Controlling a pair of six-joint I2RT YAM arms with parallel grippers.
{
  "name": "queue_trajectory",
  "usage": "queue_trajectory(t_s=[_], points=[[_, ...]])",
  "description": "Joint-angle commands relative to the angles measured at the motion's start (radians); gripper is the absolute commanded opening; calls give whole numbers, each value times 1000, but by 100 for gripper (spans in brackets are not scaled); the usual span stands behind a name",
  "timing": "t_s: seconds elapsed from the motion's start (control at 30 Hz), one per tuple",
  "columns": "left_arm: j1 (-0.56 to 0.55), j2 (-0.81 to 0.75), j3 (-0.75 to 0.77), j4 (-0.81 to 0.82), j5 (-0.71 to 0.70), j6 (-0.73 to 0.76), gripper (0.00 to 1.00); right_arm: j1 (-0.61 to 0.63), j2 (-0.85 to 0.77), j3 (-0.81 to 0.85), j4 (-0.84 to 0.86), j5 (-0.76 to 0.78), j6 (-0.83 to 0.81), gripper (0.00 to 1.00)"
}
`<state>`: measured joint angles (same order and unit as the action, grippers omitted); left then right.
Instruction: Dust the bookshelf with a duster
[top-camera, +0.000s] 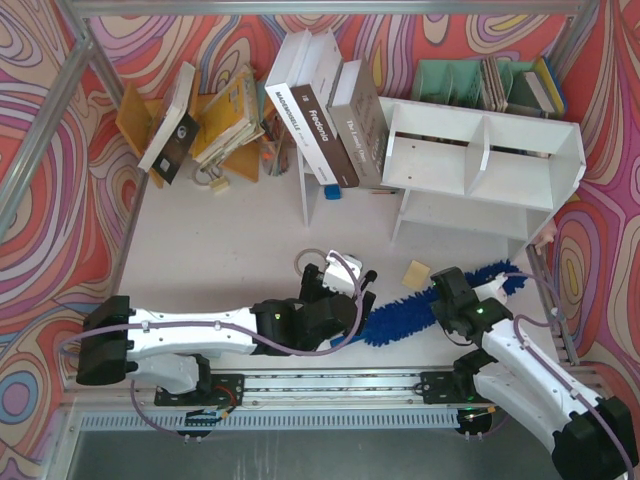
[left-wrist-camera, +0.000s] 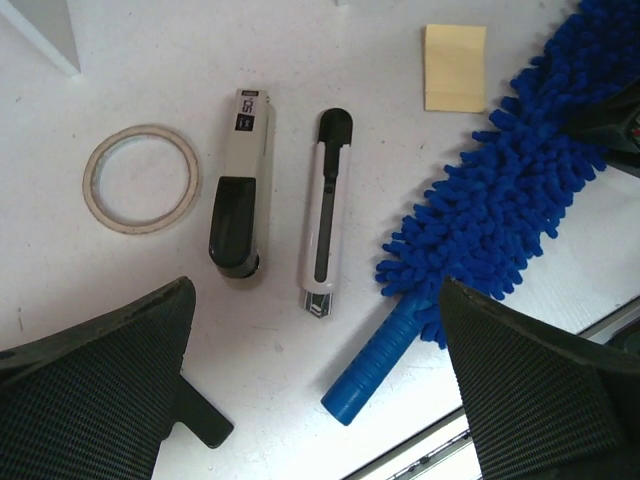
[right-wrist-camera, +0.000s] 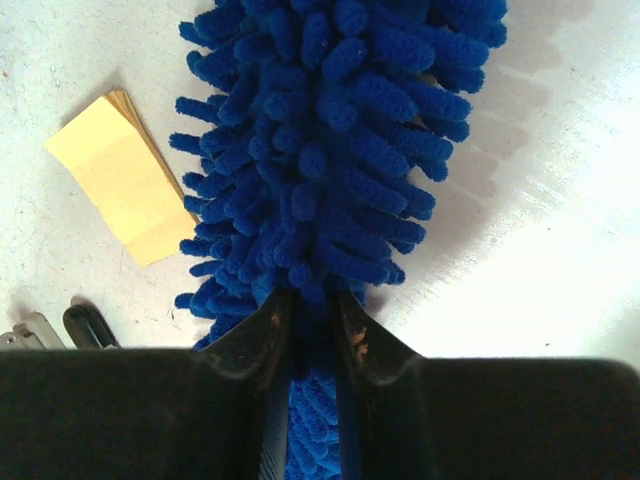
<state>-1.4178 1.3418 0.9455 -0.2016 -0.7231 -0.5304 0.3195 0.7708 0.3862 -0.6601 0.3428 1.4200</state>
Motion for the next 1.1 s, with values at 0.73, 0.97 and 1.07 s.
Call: queue_trajectory(t_s=[0.73,0.97,1.07], points=[[-32,109,127,-149,173,184,98,-5,-143,195,-131,24,27,0],[-32,88,94,-174,198,221,98,-6,-163,257,-148,16,2,0],[-32,84,85,-184,205,236,98,-6,-158,281,-151,8,-14,0]])
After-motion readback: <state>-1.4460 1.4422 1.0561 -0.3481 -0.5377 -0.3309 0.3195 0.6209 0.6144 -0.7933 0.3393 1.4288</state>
